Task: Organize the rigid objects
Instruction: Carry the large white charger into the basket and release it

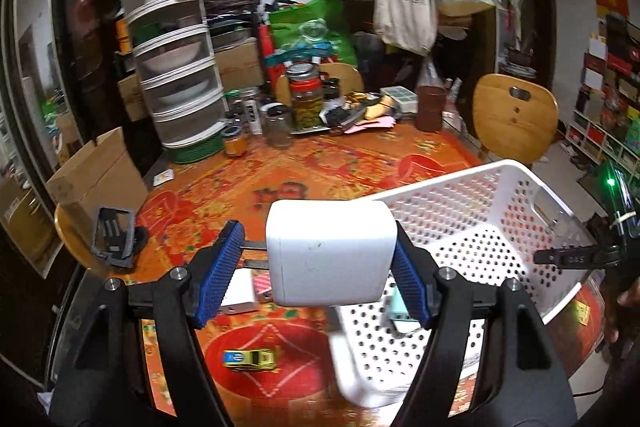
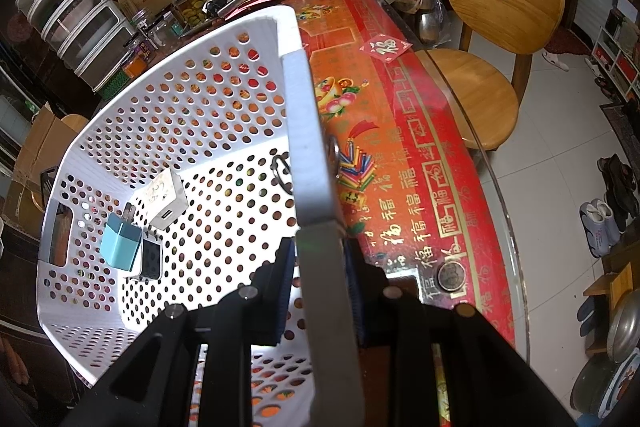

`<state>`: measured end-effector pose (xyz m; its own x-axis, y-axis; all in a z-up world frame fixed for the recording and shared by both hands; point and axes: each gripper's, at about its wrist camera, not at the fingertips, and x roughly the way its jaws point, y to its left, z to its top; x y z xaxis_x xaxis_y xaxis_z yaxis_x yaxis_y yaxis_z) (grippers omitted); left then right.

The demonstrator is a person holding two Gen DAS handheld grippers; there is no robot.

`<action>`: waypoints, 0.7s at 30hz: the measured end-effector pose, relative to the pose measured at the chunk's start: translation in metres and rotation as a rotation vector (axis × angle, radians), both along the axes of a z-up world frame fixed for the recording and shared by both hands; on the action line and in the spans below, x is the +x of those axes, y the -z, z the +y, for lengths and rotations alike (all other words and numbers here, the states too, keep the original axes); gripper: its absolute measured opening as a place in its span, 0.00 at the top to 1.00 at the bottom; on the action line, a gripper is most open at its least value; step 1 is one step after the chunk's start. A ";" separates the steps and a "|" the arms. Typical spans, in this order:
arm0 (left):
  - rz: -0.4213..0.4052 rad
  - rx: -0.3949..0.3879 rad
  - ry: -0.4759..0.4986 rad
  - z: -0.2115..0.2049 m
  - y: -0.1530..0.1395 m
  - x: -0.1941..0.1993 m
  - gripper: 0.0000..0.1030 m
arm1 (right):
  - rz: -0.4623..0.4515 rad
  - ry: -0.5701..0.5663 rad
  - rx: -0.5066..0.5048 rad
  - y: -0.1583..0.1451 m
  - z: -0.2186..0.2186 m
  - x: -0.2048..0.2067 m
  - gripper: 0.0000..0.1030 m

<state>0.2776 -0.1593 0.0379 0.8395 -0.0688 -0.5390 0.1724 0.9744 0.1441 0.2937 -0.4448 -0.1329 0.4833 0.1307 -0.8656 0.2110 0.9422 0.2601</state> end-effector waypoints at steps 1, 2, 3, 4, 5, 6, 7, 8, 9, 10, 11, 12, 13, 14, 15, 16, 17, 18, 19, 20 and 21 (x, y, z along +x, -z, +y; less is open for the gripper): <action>0.004 0.006 0.006 -0.006 0.002 0.000 0.33 | 0.000 0.000 0.000 0.000 0.000 0.000 0.76; 0.010 0.013 0.013 -0.011 0.005 0.001 0.33 | 0.000 -0.001 0.000 0.000 0.000 0.000 0.76; 0.017 0.019 0.022 -0.017 0.009 0.002 0.33 | 0.001 -0.001 -0.001 0.000 0.000 0.000 0.76; 0.026 0.026 0.028 -0.023 0.013 0.003 0.33 | 0.000 0.000 0.000 0.000 0.000 0.000 0.76; 0.035 0.036 0.035 -0.029 0.018 0.004 0.33 | 0.000 0.000 0.000 0.000 0.000 0.000 0.76; 0.043 0.043 0.044 -0.033 0.022 0.006 0.33 | 0.000 0.000 0.000 0.000 0.000 0.000 0.76; 0.055 0.053 0.054 -0.039 0.028 0.008 0.33 | 0.001 0.000 0.000 0.000 0.000 0.000 0.76; 0.066 0.060 0.062 -0.043 0.033 0.010 0.33 | 0.000 0.000 0.000 0.000 0.000 0.000 0.76; 0.082 0.063 0.070 -0.046 0.039 0.013 0.33 | -0.001 0.000 0.000 0.000 0.000 0.000 0.76; 0.099 0.065 0.081 -0.050 0.045 0.016 0.33 | 0.000 -0.001 0.000 0.000 0.000 0.000 0.76; 0.113 0.069 0.090 -0.054 0.051 0.019 0.33 | 0.000 -0.001 0.000 0.000 0.000 0.000 0.76; 0.124 0.074 0.099 -0.058 0.056 0.019 0.33 | -0.001 -0.001 0.000 0.000 0.000 0.000 0.76; 0.134 0.081 0.107 -0.063 0.062 0.020 0.33 | 0.000 0.000 0.000 0.000 0.000 0.000 0.76; 0.143 0.089 0.113 -0.068 0.066 0.021 0.33 | 0.001 0.000 -0.001 0.000 0.000 0.000 0.76; 0.154 0.094 0.120 -0.073 0.072 0.022 0.33 | 0.001 0.000 0.000 0.000 0.000 0.000 0.76; 0.162 0.100 0.125 -0.076 0.075 0.022 0.33 | 0.000 0.000 0.000 0.000 0.000 0.000 0.76; 0.169 0.104 0.129 -0.079 0.079 0.022 0.33 | 0.000 -0.001 0.000 0.000 0.000 0.000 0.76; 0.173 0.113 0.127 -0.082 0.083 0.024 0.33 | 0.000 0.000 0.000 0.000 0.000 0.000 0.76; 0.175 0.118 0.124 -0.084 0.086 0.025 0.33 | 0.000 -0.001 0.000 0.000 0.000 0.000 0.76; 0.179 0.120 0.122 -0.086 0.087 0.026 0.33 | 0.000 0.000 0.000 0.000 0.000 0.000 0.76; 0.185 0.119 0.123 -0.086 0.090 0.027 0.33 | 0.000 0.000 0.000 0.000 0.000 0.000 0.76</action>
